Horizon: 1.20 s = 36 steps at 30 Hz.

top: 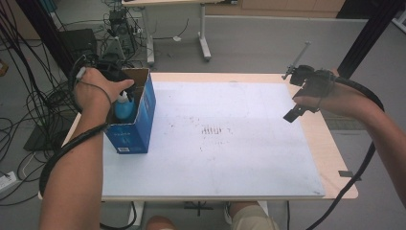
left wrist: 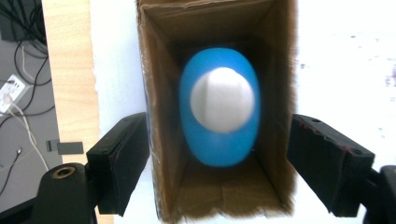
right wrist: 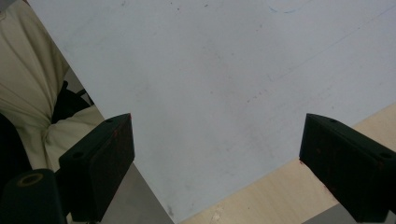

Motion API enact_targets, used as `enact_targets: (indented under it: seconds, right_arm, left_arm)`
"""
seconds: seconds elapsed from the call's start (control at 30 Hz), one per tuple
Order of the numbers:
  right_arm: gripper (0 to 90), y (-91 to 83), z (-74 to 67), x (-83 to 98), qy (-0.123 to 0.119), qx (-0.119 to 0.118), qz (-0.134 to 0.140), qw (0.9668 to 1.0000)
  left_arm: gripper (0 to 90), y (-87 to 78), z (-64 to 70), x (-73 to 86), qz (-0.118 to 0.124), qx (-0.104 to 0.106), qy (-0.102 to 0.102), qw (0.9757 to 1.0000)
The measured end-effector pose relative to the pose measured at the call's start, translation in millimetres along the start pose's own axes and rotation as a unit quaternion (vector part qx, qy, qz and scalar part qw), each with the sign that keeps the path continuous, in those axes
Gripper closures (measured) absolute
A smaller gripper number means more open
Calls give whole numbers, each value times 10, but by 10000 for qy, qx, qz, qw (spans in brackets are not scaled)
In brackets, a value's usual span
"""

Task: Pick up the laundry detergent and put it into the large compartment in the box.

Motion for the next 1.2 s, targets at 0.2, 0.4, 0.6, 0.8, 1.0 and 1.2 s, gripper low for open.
enact_targets:
  seconds: [0.2,0.4,0.6,0.8,1.0,1.2]
  right_arm:
    - [101,14,23,-42,-21,17,-9,10000]
    - [98,27,34,-80,-15,28,-32,10000]
    - [98,40,40,-103,7,23,-62,10000]
    - [95,40,55,-95,18,29,-52,10000]
    - [92,51,57,-85,40,20,-63,10000]
    - [92,94,58,-85,18,-7,-73,10000]
  left_arm:
    - [177,-174,115,99,98,147,309,9994]
    - [154,-257,280,157,143,299,585,9977]
    - [145,-283,481,195,167,374,880,9953]
    - [138,-305,666,200,159,474,1126,9924]
    - [130,-316,827,210,151,507,1317,9899]
    - [128,-305,965,215,119,590,1446,9877]
Point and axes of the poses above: each handheld gripper's, and its own axes: y roughly forward along the jaws, x roughly out of its underside, z roughly to its right, the point moved 2 cm from there along y, roughly forward along the jaws, and after that the axes turned 14 degrees about -y, right-handed, at the moved point
